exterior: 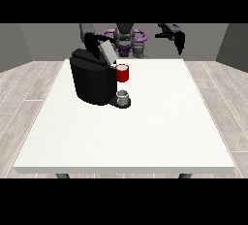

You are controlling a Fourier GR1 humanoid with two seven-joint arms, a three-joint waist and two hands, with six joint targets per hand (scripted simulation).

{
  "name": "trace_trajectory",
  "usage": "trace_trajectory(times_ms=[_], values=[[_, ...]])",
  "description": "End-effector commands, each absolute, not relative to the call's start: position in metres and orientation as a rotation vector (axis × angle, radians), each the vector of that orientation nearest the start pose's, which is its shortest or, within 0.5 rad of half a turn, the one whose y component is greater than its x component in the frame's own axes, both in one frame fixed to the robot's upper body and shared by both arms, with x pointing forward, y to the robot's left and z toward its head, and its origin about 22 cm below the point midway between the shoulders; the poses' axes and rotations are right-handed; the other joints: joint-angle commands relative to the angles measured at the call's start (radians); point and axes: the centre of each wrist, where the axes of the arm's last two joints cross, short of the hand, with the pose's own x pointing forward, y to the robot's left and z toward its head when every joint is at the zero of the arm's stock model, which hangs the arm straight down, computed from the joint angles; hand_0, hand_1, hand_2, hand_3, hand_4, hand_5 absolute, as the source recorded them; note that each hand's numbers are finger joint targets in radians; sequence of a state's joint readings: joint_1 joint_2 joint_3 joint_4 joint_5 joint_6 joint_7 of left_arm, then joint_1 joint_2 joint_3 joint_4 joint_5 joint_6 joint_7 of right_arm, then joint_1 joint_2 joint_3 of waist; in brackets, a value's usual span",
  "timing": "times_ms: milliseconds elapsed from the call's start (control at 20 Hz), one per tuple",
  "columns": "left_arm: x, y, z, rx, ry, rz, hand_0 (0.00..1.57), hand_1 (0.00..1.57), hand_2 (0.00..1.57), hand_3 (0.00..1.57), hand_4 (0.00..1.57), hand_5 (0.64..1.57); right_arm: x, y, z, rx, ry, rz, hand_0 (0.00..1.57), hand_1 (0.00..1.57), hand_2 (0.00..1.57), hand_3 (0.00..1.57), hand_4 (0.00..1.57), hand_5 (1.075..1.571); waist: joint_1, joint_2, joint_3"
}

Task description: Insert the coffee pod into the coffee machine and close the lid

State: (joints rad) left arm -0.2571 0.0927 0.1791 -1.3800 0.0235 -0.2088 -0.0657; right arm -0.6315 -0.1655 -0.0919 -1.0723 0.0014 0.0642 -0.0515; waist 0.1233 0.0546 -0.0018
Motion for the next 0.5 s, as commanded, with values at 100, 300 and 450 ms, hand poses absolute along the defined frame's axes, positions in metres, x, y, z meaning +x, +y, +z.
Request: trace_trajectory(times_ms=[100,300,450], values=[[0.311,0.28,0.034,-0.063,-1.701,-0.108,0.0,0.0,0.0,0.0,0.0,1.571,0.39,-0.198,0.072,0.028,-1.725,0.319,0.0,0.0,0.0,0.0,0.0,1.571,-0.005,0.03,0.0017],[0.308,0.28,0.03,-0.052,-1.687,-0.135,0.0,0.0,0.0,0.0,0.0,1.571,0.394,-0.194,0.077,0.039,-1.706,0.325,0.0,0.0,0.0,0.0,0.0,1.571,-0.01,0.014,0.0017],[0.303,0.275,0.019,-0.072,-1.686,-0.107,0.0,0.0,0.0,0.0,0.02,1.571,0.407,-0.212,0.101,-0.01,-1.736,0.322,0.0,0.0,0.0,0.0,0.08,1.571,0.006,0.036,0.0017]])
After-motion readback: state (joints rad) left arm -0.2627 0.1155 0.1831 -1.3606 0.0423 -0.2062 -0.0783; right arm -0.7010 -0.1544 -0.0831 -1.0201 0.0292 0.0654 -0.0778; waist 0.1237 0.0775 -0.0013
